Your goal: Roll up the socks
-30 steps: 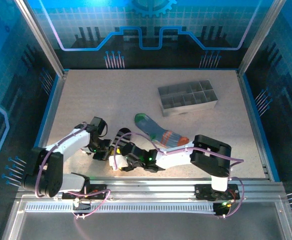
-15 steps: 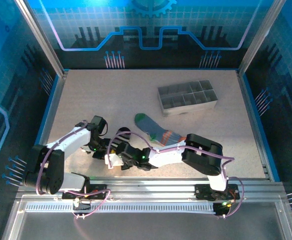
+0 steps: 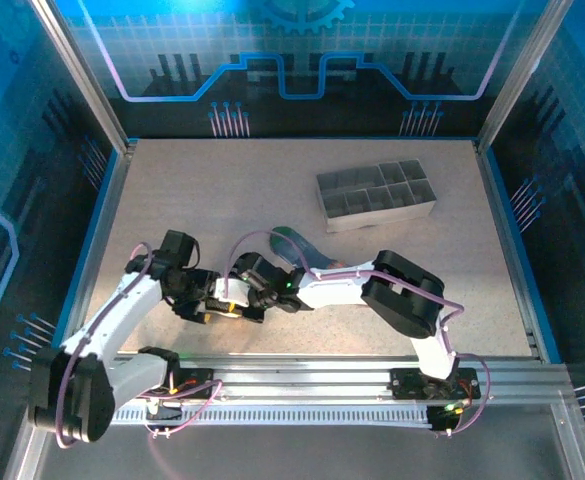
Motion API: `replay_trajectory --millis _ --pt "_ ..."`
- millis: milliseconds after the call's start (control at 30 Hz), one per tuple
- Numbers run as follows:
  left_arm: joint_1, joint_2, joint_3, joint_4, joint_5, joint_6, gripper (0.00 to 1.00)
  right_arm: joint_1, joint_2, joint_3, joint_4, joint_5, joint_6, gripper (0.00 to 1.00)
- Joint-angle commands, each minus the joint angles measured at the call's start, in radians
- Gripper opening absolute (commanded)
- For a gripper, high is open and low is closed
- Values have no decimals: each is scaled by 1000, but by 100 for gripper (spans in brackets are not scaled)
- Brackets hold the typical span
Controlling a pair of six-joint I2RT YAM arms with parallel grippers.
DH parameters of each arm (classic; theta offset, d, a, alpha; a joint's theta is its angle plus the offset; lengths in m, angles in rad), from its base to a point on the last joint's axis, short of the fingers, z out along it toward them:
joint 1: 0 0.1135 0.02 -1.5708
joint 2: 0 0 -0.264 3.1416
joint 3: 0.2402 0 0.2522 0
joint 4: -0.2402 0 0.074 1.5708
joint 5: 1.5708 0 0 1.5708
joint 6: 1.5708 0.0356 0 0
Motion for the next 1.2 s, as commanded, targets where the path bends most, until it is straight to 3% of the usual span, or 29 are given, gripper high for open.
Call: replay_trajectory --millis 0,200,633,733,900,967,1033,1167 --pt "9 -81 0 -51 20 85 69 -44 92 -16 -218 -99 104 0" --pt "5 -140 -124 74 105 94 56 -88 141 41 -291 -184 148 0" --pt "-7 18 -203 274 77 116 51 -129 221 135 -399 -261 201 0" --pt "-12 90 -205 267 47 150 42 -138 225 139 -395 -257 210 0" --pt "-24 167 -205 166 9 158 6 -139 185 128 -349 -228 166 0" --pt "-27 184 -197 102 7 148 0 -124 150 117 -322 -188 112 7" --pt "-32 186 -188 40 3 128 0 -100 90 80 -257 -118 49 19" --pt "-47 159 -164 -38 -11 52 0 -25 -110 -127 72 131 -55 53"
